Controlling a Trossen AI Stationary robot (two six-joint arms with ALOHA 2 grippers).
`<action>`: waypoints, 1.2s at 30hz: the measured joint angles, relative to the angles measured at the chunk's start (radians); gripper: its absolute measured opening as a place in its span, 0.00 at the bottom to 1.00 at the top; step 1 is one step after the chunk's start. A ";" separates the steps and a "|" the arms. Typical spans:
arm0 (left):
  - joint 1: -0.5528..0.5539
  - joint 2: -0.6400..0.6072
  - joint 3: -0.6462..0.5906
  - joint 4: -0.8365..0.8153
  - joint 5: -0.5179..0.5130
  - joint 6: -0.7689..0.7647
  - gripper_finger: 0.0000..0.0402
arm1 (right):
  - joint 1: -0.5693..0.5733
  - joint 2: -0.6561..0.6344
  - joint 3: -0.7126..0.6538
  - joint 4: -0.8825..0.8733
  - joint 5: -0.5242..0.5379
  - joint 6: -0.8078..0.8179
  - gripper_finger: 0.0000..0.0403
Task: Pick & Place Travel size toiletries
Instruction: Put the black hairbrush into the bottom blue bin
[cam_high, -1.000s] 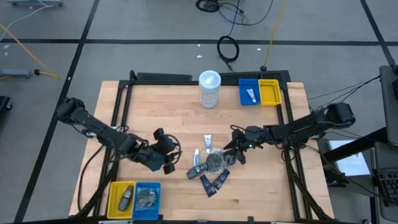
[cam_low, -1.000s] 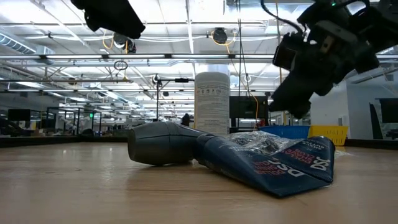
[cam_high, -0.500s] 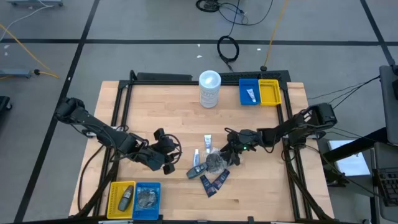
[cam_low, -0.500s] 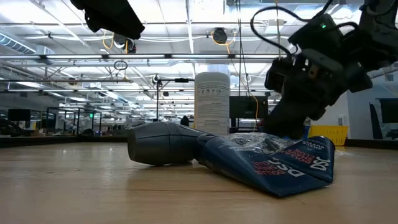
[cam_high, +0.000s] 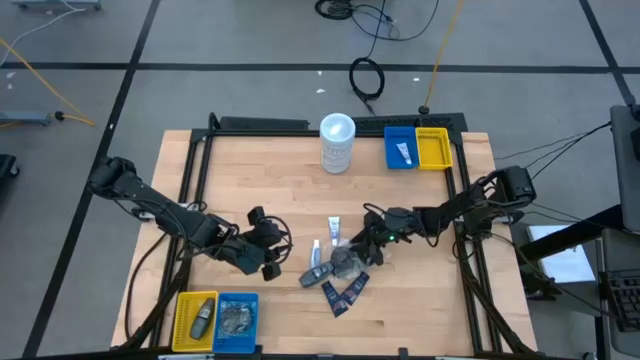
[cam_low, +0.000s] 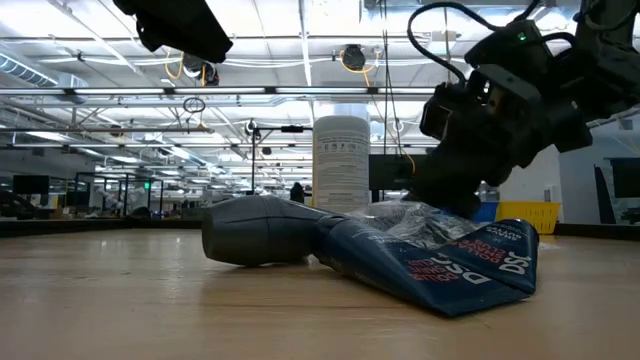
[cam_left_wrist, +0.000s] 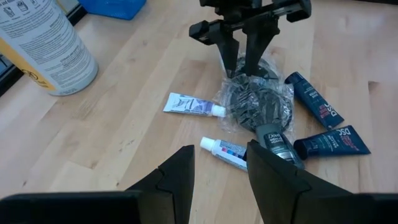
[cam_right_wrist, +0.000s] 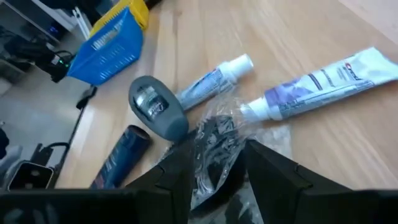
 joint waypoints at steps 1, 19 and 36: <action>0.000 0.000 0.000 0.000 0.000 0.000 0.36 | 0.000 0.000 0.000 -0.008 0.000 -0.001 0.34; 0.000 0.000 0.000 0.000 0.000 0.000 0.36 | 0.000 0.000 0.000 -0.059 0.032 -0.002 0.27; -0.001 0.000 0.000 0.000 0.010 -0.005 0.36 | 0.001 0.107 0.086 -0.064 0.024 -0.065 0.02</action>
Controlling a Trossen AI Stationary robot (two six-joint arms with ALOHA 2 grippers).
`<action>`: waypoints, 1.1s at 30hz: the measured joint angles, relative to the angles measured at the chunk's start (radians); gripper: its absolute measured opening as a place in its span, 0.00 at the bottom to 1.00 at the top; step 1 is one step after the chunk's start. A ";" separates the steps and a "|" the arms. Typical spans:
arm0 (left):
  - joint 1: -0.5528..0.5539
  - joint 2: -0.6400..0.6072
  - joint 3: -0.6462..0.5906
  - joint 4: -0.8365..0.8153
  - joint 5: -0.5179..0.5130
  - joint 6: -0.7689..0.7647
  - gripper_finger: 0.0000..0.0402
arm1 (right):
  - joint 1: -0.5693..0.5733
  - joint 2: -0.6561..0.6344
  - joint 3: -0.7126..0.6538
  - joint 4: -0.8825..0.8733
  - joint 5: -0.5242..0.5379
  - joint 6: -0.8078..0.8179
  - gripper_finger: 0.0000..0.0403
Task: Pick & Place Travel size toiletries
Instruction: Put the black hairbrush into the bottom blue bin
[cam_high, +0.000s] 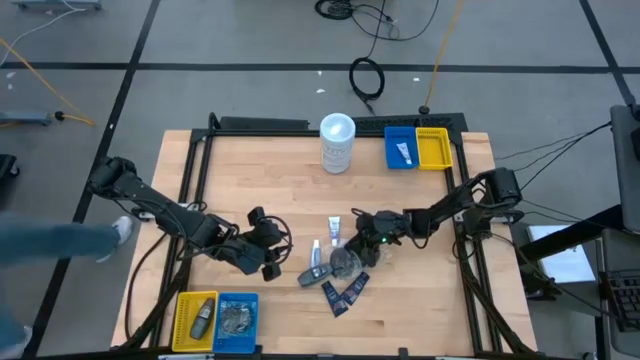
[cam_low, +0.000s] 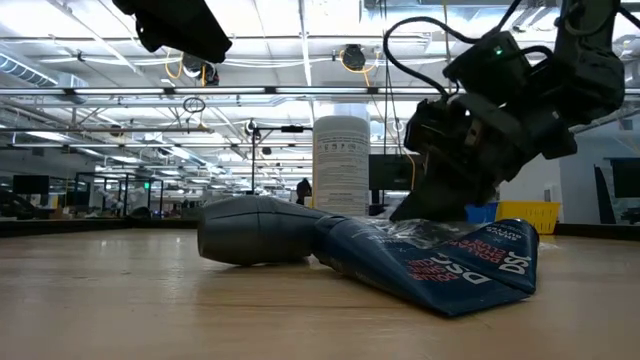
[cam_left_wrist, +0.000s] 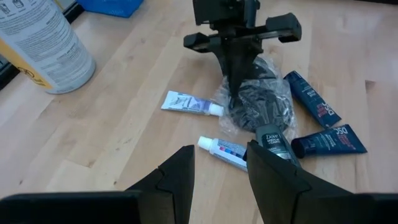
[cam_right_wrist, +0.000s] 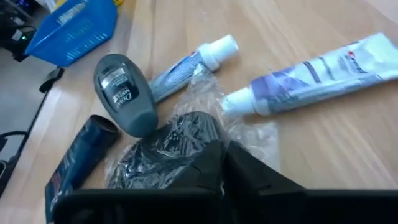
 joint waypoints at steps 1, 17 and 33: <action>0.000 0.000 0.000 0.000 0.000 0.000 0.36 | 0.000 -0.005 0.003 -0.003 -0.002 -0.002 0.02; 0.003 0.000 0.000 0.045 -0.002 0.012 0.36 | -0.007 -0.301 0.004 -0.002 0.000 -0.165 0.00; 0.083 0.000 0.000 0.382 -0.051 0.197 0.36 | -0.022 -0.655 0.004 -0.015 0.033 -0.386 0.00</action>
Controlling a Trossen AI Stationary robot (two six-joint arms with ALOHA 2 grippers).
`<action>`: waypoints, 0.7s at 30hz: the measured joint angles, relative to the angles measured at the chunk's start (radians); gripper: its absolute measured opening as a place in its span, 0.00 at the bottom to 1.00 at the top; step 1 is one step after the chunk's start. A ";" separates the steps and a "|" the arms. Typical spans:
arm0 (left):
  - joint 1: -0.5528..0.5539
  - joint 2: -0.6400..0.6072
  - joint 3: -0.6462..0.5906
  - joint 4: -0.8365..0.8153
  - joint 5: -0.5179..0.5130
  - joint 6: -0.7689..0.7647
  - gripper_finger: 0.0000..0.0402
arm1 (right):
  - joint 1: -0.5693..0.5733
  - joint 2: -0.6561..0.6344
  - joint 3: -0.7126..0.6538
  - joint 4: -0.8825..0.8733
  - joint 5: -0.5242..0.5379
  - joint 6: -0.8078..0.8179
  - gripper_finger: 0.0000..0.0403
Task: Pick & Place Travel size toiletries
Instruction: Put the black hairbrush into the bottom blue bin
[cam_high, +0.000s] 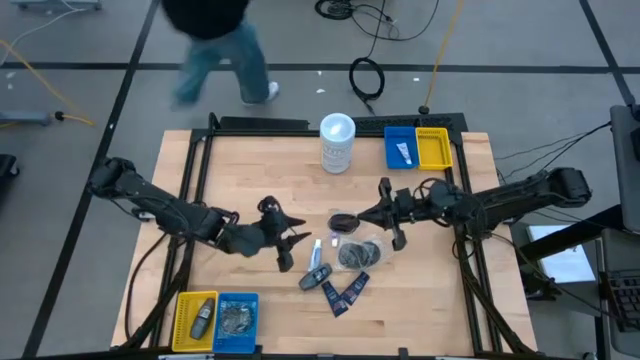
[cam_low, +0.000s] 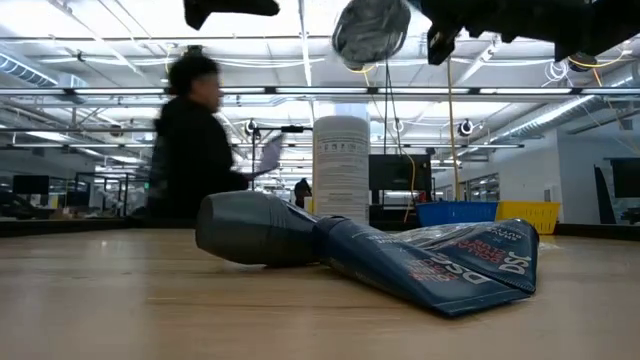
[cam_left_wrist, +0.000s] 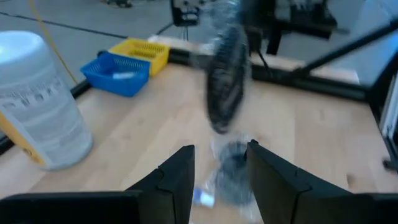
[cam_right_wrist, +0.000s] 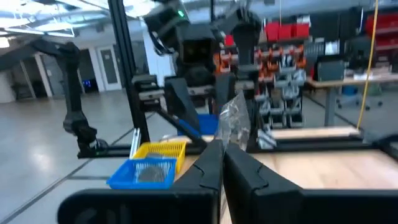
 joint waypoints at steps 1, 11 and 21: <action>0.013 0.000 0.000 0.021 0.004 0.005 0.36 | 0.000 -0.011 0.000 0.000 0.000 -0.006 0.00; 0.143 0.000 0.000 0.133 0.234 0.041 0.36 | 0.000 -0.020 0.102 -0.125 0.000 -0.082 0.00; 0.216 0.000 0.000 0.264 0.417 0.095 0.36 | 0.001 -0.020 0.154 -0.172 -0.001 -0.129 0.00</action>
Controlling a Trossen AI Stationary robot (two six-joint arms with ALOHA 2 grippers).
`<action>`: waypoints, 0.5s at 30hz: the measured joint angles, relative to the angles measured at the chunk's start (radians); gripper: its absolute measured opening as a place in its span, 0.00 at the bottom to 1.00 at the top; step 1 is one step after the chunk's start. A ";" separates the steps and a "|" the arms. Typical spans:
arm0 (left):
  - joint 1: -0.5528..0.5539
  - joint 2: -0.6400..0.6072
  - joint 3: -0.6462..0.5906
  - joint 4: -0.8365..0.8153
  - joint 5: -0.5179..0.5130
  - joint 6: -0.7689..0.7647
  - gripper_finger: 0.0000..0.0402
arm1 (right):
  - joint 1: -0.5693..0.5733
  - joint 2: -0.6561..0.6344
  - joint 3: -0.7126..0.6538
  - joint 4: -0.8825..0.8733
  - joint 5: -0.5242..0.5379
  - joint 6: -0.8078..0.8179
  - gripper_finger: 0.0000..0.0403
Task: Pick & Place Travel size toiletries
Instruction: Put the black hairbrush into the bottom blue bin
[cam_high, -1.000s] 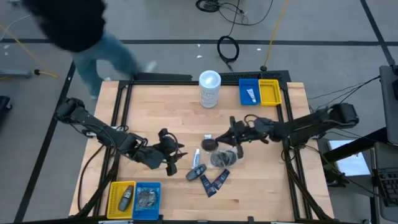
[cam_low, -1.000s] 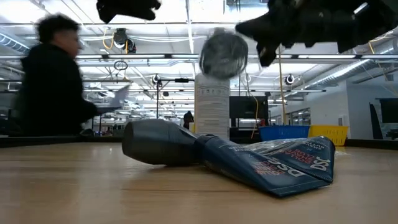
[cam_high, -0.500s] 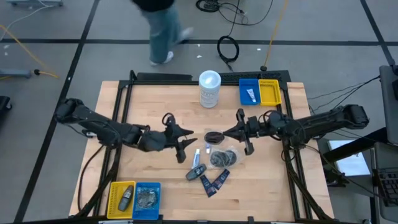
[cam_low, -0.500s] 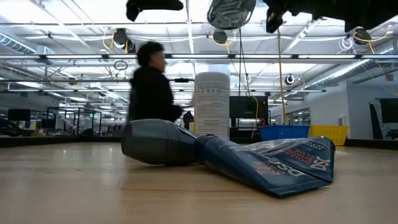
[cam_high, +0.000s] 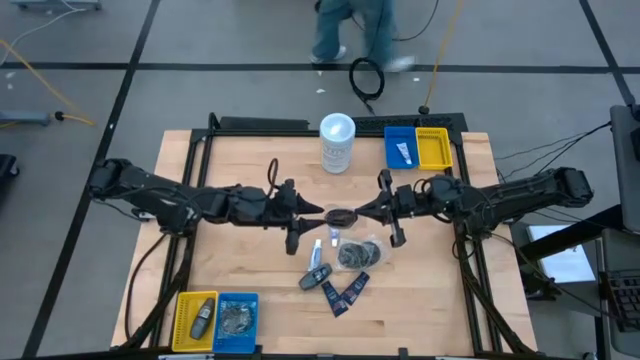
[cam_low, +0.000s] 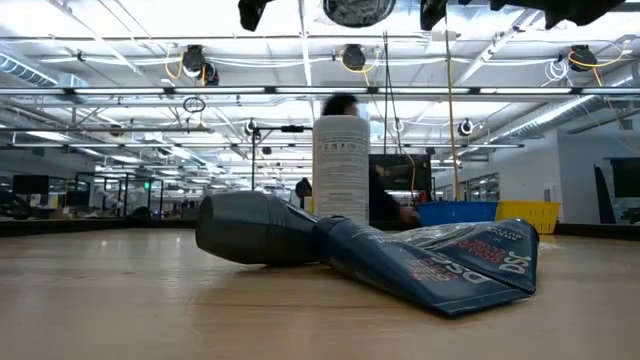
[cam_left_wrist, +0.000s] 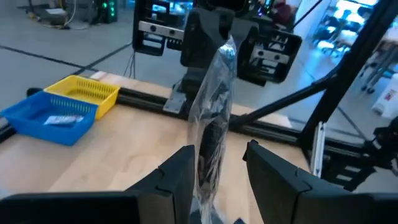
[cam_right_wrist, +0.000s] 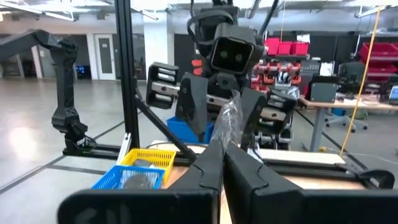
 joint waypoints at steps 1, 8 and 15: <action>0.007 0.000 0.000 0.004 0.003 0.000 0.36 | 0.000 0.000 0.001 0.001 0.000 -0.001 0.00; 0.035 0.030 0.000 0.041 0.034 -0.003 0.36 | 0.000 0.000 0.002 0.018 0.011 -0.028 0.00; 0.063 0.097 -0.001 0.119 0.161 0.016 0.36 | 0.000 0.000 0.002 0.013 0.050 -0.042 0.00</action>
